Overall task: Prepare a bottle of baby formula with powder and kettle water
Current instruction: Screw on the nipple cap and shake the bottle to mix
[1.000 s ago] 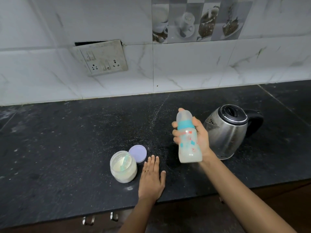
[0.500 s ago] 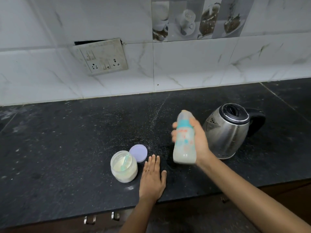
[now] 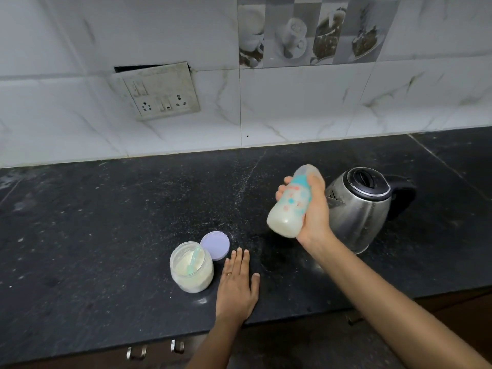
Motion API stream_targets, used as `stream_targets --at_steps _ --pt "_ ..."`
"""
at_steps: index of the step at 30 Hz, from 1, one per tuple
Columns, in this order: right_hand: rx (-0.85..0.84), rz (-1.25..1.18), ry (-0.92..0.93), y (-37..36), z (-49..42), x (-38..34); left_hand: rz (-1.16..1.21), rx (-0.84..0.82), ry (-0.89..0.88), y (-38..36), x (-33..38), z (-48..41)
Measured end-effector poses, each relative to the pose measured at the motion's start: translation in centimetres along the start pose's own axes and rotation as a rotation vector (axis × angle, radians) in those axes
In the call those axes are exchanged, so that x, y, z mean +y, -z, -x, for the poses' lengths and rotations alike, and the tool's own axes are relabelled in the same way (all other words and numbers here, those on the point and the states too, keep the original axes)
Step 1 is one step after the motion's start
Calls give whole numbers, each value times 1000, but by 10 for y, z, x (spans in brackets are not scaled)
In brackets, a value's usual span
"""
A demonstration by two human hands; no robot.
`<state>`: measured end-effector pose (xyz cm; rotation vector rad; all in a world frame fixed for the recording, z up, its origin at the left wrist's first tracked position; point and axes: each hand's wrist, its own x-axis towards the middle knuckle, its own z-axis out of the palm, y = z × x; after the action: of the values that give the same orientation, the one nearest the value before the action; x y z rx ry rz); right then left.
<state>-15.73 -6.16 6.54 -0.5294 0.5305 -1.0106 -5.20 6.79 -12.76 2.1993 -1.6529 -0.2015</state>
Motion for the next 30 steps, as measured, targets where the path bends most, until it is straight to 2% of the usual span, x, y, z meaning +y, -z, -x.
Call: stream_targets --at_steps 1,2,3,5,6,9,10,12,14,15,17,19,21,23,24,27,28,30 --pt "40 -65 -21 0 -3 3 -4 0 1 0 0 0" --pt "6 -49 -61 3 -3 8 3 2 3 0 0 0" --pt "-67 56 -94 2 6 15 11 2 5 0 0 0" --pt "-241 244 -41 -6 26 20 19 2 8 -1 0 -1" --pt "-240 253 -8 -7 19 18 18 8 6 -1 0 -1" --pt "-24 -81 18 -15 -3 3 2 -5 2 1 0 -1" --pt "-22 -120 13 -13 -6 3 3 -6 5 1 1 0" --pt "-158 60 -46 -7 6 11 16 -6 5 1 2 0" --pt "-292 219 14 -10 27 14 22 -6 19 1 1 0" --pt "-290 203 27 -8 21 11 22 -5 21 1 1 0" --pt "-94 -15 5 -11 4 -1 16 -15 12 3 1 0" --pt "-34 -109 -12 -10 -1 -5 12 -21 18 3 2 0" --pt "-176 46 -76 -6 12 8 21 -24 22 3 2 0" --pt "-341 183 -52 -5 31 13 25 -30 29 2 2 0" --pt "-324 174 -20 -3 26 12 20 -29 29 2 1 0" --pt "-12 -72 -65 -5 5 -3 -2 -45 26 3 2 0" --pt "-8 -93 -94 -3 4 -3 -2 -44 28 4 2 0" --pt "-120 58 -127 2 15 7 6 -45 28 4 2 1"
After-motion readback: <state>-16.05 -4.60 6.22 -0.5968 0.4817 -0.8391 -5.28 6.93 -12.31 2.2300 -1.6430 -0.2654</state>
